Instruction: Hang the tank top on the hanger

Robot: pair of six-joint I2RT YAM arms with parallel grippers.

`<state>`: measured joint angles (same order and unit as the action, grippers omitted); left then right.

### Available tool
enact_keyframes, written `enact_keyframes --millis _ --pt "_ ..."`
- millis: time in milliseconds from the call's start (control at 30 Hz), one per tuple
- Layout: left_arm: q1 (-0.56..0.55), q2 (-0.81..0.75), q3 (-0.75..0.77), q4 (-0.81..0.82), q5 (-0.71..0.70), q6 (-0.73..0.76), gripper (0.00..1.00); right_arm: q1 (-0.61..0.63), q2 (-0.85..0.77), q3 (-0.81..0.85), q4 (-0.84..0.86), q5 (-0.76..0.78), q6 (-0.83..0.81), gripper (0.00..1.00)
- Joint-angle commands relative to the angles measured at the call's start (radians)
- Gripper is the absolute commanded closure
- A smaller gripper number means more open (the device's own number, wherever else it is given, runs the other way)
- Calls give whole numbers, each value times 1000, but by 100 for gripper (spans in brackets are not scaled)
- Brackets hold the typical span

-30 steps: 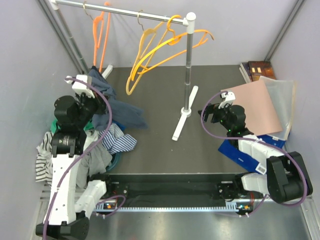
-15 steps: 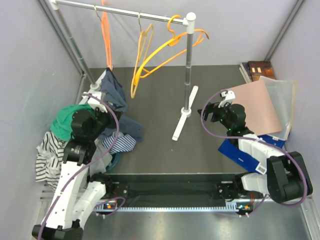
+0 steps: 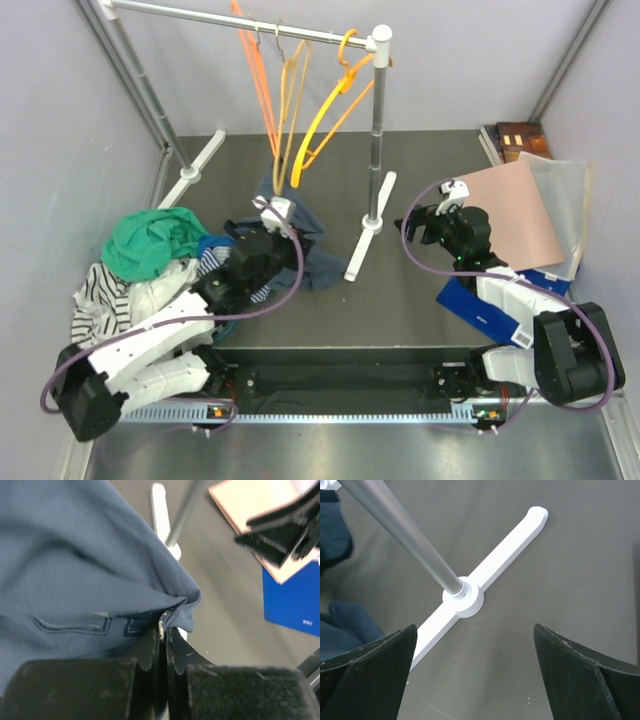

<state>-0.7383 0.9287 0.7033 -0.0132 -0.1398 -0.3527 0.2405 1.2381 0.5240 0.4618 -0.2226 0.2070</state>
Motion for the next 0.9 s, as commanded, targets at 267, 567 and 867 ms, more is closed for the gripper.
enact_keyframes --millis 267,567,867 --pt "-292 364 -21 317 -51 -186 88 29 52 50 3 -9 -1 0" --pt "-299 346 5 213 -222 -80 1 232 92 88 -46 63 -48 2" --pt "-78 236 -87 96 -276 -152 1 339 219 142 37 -55 35 2"
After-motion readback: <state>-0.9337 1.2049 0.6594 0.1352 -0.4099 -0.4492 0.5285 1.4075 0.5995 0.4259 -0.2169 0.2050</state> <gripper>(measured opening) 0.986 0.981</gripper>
